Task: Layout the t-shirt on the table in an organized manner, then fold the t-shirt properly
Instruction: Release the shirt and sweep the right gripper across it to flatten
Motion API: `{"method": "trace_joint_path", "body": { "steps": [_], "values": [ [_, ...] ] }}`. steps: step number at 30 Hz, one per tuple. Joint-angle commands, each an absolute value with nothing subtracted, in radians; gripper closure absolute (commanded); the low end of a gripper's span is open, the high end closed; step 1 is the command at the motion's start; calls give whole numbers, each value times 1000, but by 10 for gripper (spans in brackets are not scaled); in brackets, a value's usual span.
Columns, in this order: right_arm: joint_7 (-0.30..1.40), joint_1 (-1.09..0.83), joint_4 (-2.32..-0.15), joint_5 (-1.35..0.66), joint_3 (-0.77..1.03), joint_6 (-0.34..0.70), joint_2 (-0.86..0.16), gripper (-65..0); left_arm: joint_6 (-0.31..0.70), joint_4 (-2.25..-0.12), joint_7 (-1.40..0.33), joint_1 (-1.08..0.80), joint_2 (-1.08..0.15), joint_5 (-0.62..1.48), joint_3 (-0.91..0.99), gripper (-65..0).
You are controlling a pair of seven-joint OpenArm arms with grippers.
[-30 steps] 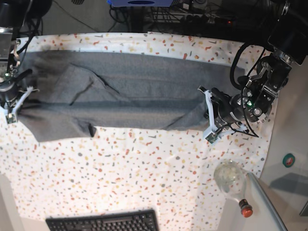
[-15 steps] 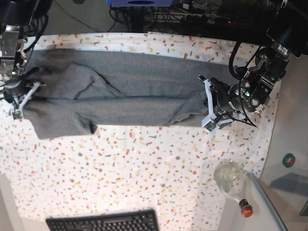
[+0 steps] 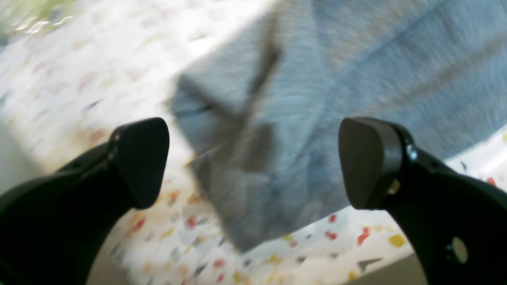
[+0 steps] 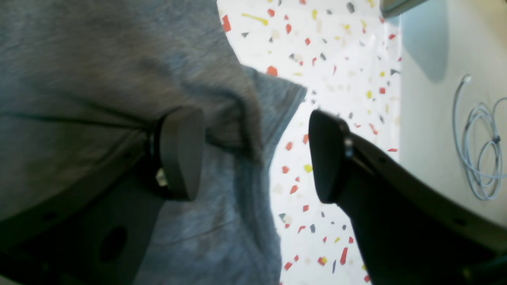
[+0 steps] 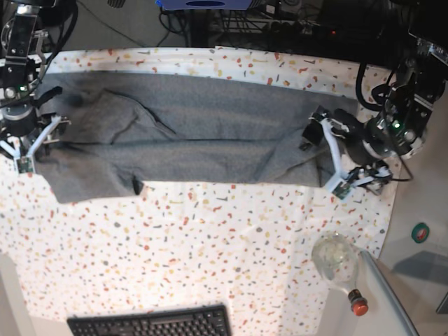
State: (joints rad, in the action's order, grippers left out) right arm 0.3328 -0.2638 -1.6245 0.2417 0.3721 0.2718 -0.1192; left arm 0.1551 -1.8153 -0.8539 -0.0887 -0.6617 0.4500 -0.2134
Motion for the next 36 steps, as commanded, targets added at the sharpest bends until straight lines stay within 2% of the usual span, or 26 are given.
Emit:
{"method": "trace_joint_path", "body": {
  "steps": [1,3,4,5,7,9,11,13,14,19,24,27,32,34,36],
  "values": [
    [308,-268,-1676,236,375,269,-116,-380,150,-1847,-845,-140,-664,447,-124,-615],
    [308,-285,-1712,236,375,269,-97,-366,151,-1853,-843,-246,-613,447,44,-533],
    [308,-285,-1716,236,375,269,-90,-359,153,-1840,-843,-294,-575,447,128,-469],
    [308,-286,-1718,236,375,269,-81,-350,165,-1819,-840,-326,-535,447,203,-392],
    [306,-286,-1719,236,364,269,-62,-318,254,-1779,-840,-355,-460,447,305,-181],
    [306,-286,-1724,236,360,269,-39,-251,344,-1756,-840,-361,-403,446,374,0],
    [306,-272,-1727,236,312,269,-28,-150,390,-1751,-843,-363,-343,437,446,0],
    [306,-265,-1742,236,246,269,-31,-21,395,-1736,-843,-387,-315,437,530,0],
    [308,-263,-1758,237,214,269,-30,0,394,-1718,-843,-401,-314,437,570,0],
    [340,-222,-1781,239,-47,271,-30,0,394,-1592,-843,-440,-312,438,748,0],
    [613,-62,-1745,237,-403,271,-30,0,394,-1550,-843,-478,-312,438,871,0],
    [690,41,-1689,234,-596,271,-13,-3,394,-1567,-843,-504,-312,438,872,0],
    [719,173,-1544,84,-727,271,87,-333,394,-1578,-843,-532,-312,438,874,0],
    [720,234,-1474,-10,-765,271,107,-398,394,-1578,-843,-547,-312,438,874,0],
    [716,292,-1395,-111,-829,271,114,-413,394,-1580,-843,-550,-311,438,874,0]
  ]
}}
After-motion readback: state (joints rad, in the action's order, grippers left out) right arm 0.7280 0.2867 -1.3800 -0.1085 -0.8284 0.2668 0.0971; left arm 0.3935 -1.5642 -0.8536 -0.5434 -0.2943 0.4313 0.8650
